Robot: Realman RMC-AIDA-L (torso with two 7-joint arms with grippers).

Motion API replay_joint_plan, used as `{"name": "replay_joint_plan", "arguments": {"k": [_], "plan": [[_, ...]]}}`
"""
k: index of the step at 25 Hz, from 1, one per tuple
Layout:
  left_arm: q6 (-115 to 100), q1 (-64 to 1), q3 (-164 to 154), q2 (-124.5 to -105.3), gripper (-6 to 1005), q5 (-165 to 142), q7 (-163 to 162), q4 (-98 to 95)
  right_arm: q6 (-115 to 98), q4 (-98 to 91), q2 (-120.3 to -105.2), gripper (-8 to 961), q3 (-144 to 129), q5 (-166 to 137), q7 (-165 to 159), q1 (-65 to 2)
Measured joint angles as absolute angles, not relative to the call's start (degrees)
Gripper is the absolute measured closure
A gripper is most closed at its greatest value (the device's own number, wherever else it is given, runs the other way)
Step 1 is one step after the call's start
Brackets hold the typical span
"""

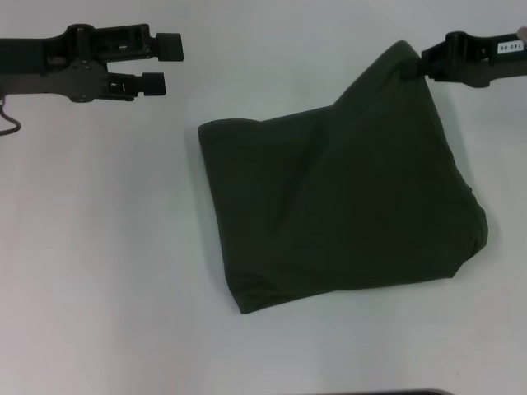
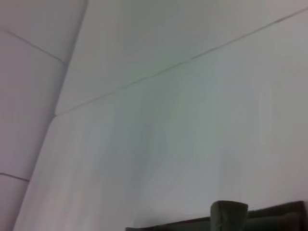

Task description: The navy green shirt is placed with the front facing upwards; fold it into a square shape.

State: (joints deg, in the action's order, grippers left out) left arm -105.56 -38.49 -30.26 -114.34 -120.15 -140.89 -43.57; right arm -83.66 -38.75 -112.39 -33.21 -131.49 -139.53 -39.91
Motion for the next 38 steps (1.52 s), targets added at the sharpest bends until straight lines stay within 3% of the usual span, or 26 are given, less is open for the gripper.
{"name": "replay_joint_plan", "arguments": {"k": [9, 23, 34, 38], "plan": [[-105.4, -38.6, -30.14, -114.36, 50, -120.12, -140.88, -43.16, -81.35, -39.7, -110.86, 928, -33.17, -133.68, -140.95, -38.78], [-105.46, -37.41, -30.14, -114.82, 51, -119.4, -140.88, -42.79, -74.52, -38.83, -113.55, 927, -33.6, -133.64, -137.68, -41.08], [-105.82, -36.54, -30.16, -114.92, 51, -118.52, -140.88, -42.8, -69.42, -35.64, -114.35, 927, -36.35, -133.67, -137.54, -42.27], [-105.97, -36.42, -30.22, -115.01, 50, -118.29, -140.89, -42.81, -68.1, -35.48, -114.05, 848, -37.25, -133.84, -137.9, -41.98]]}}
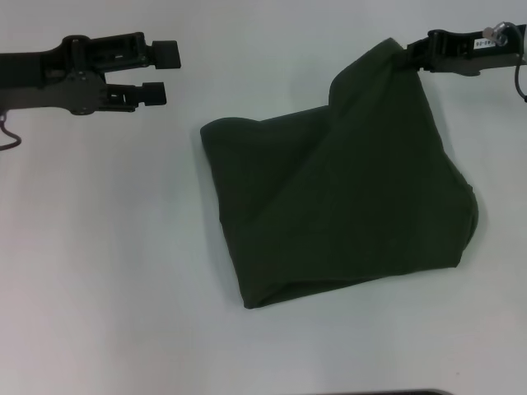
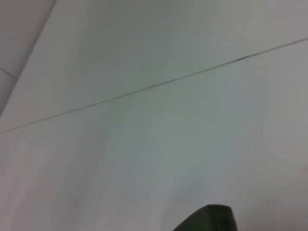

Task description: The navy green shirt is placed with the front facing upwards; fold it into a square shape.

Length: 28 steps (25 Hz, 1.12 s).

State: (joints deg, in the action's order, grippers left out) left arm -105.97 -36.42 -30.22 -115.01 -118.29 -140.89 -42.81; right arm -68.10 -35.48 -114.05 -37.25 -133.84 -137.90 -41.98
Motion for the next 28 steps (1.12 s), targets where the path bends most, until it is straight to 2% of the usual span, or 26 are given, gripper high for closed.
{"name": "replay_joint_plan", "arguments": {"k": [8, 12, 14, 17, 22, 28], "plan": [[-106.0, -36.29, -30.36, -115.27, 50, -118.09, -140.75, -42.81, -65.52, -34.98, -112.54, 679, -37.68, -134.77, -139.11, -41.58], [-105.97, -36.32, -30.4, -115.28, 50, -118.09, -139.9, -42.81, -69.43, -35.99, -110.71, 594, -37.25, -134.23, -140.7, -41.52], [-105.89, -36.51, -30.67, -115.13, 51, -118.23, -139.42, -42.81, -75.53, -37.15, -109.55, 502, -37.09, -131.75, -140.58, -41.5], [-104.83, -36.83, -33.42, -114.59, 51, -118.53, -138.27, -43.09, -79.87, -37.97, -109.23, 364, -37.05, -129.66, -139.88, -41.15], [-98.52, -36.97, -42.5, -114.02, 51, -118.85, -137.98, -43.3, -86.86, -38.65, -108.73, 277, -34.65, -125.45, -139.16, -38.73], [-89.72, -38.48, -48.47, -115.95, 51, -120.36, -134.16, -43.1, -93.97, -38.43, -107.49, 224, -30.89, -119.77, -137.81, -34.59]]}}
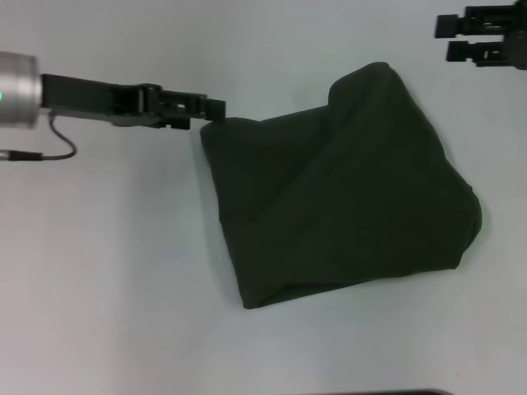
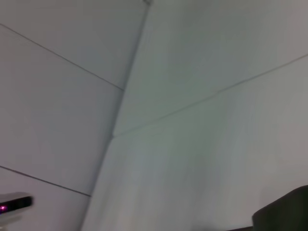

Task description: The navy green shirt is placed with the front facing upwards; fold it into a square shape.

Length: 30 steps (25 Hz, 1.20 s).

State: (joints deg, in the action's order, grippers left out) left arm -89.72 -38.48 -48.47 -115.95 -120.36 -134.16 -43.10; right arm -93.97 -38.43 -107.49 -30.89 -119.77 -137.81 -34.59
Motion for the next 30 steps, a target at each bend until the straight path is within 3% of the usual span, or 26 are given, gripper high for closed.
{"name": "replay_joint_plan", "arguments": {"k": [7, 15, 30], "plan": [[-81.34, -42.23, -55.26, -117.77, 50, -128.99, -141.19, -43.01, -96.11, -38.79, -106.48, 228, -29.87, -119.26, -138.12, -32.11], [-80.71, -46.1, -55.57, -118.05, 51, -132.39, -150.34, -42.75, -95.69, -40.23, -104.93, 230, -30.52, -124.03, -140.51, -34.3], [-68.9, -53.76, -56.23, -119.67, 51, -138.5, -155.98, -34.29, -93.93, -43.81, -105.01, 229, -31.72, -125.71, -143.35, -36.34]]}}
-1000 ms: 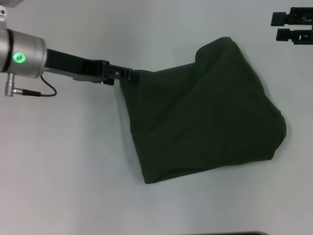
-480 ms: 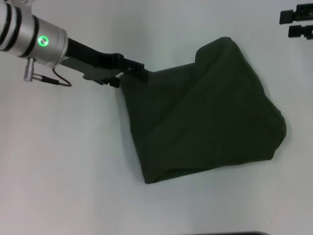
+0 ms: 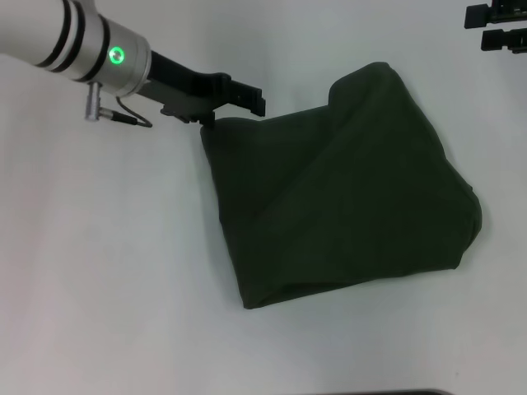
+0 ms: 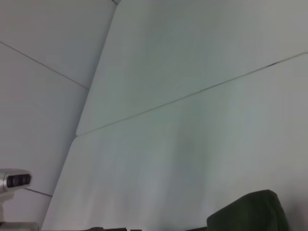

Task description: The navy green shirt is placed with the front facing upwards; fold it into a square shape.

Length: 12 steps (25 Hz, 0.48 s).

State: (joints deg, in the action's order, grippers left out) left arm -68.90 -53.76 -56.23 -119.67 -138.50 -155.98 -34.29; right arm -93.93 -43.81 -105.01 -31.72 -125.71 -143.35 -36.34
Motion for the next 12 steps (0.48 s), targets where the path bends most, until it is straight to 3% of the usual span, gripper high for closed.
{"name": "replay_joint_plan", "arguments": {"k": [12], "plan": [[-66.22, -54.94, -57.27, -120.36, 50, -145.58, -156.52, -34.55, -94.27, -43.64, -104.83, 230, -31.2, -125.56, -143.43, -35.64]]}}
